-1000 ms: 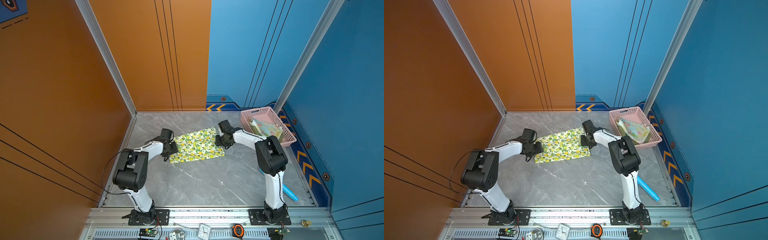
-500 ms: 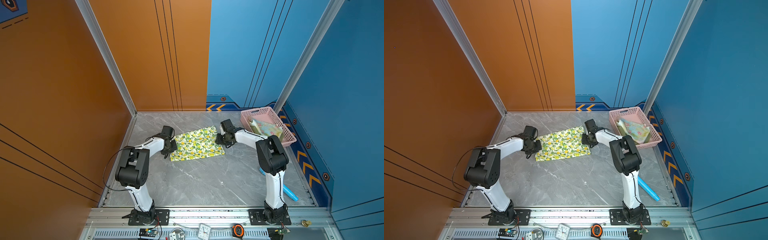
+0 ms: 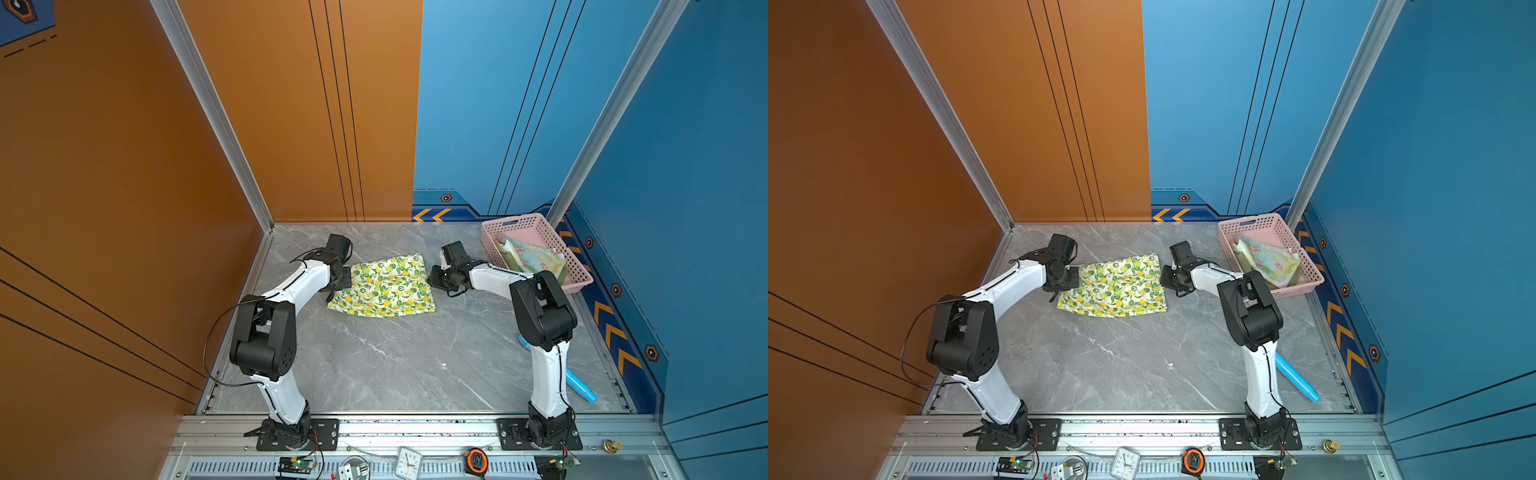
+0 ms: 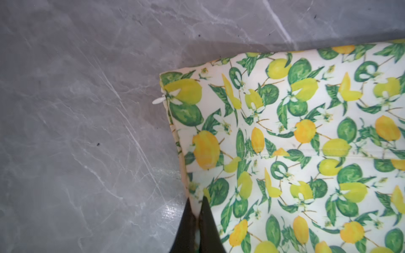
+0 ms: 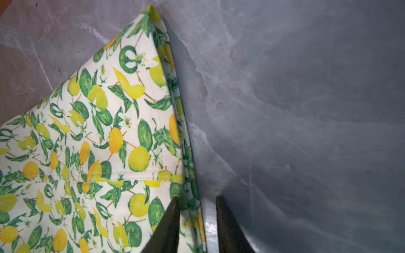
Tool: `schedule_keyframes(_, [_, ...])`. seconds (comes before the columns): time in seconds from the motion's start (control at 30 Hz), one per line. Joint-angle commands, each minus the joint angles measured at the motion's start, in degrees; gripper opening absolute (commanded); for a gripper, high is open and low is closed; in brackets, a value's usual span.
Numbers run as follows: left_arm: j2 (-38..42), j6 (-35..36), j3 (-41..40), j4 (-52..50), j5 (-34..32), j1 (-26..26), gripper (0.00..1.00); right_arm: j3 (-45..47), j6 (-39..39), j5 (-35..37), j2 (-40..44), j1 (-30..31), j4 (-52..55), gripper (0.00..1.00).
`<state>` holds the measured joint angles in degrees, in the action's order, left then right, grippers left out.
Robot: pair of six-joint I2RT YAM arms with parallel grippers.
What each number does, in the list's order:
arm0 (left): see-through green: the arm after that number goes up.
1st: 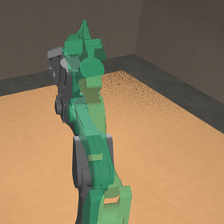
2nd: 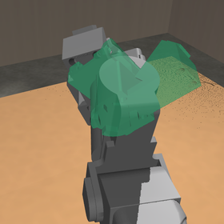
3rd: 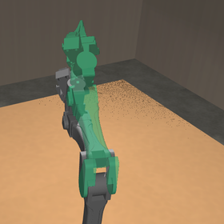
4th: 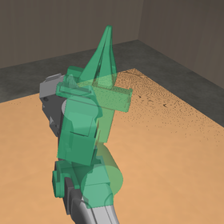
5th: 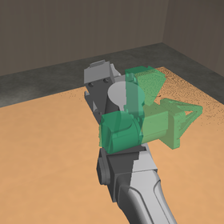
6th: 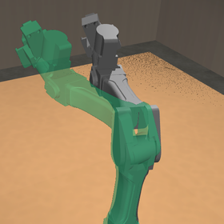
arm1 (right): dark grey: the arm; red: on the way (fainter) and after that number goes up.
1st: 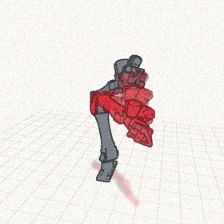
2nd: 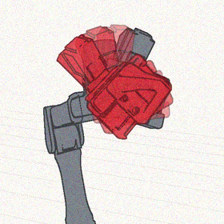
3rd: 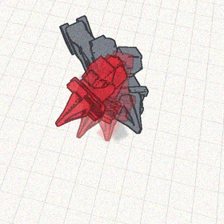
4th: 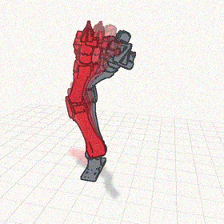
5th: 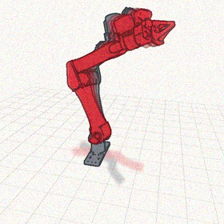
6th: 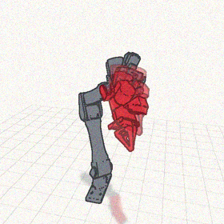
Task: Fold and stack skirts
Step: Fold the skirt at the center of the table.
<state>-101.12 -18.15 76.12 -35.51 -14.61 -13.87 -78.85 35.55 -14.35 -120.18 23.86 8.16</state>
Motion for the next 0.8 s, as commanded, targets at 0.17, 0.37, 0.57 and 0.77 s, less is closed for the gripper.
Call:
schedule_keyframes(0.17, [-0.1, 6.9, 9.9, -7.7, -13.5, -9.1, 0.00, 5.6, 12.6, -3.6, -4.1, 3.7, -10.7, 0.12])
schedule_keyframes(0.37, [-3.6, 10.8, 15.5, -9.7, -19.7, -17.3, 0.00, 7.5, 18.3, -3.0, -5.1, 5.5, -17.0, 0.04])
schedule_keyframes(0.57, [-9.9, 10.7, 20.5, -10.2, -18.8, -22.7, 0.00, 7.7, 22.3, -2.6, -6.7, 7.8, -21.0, 0.01])
schedule_keyframes(0.77, [-16.0, 9.8, 25.3, -10.5, -16.0, -25.5, 0.00, 7.7, 23.5, -2.2, -7.1, 8.3, -22.1, 0.01])
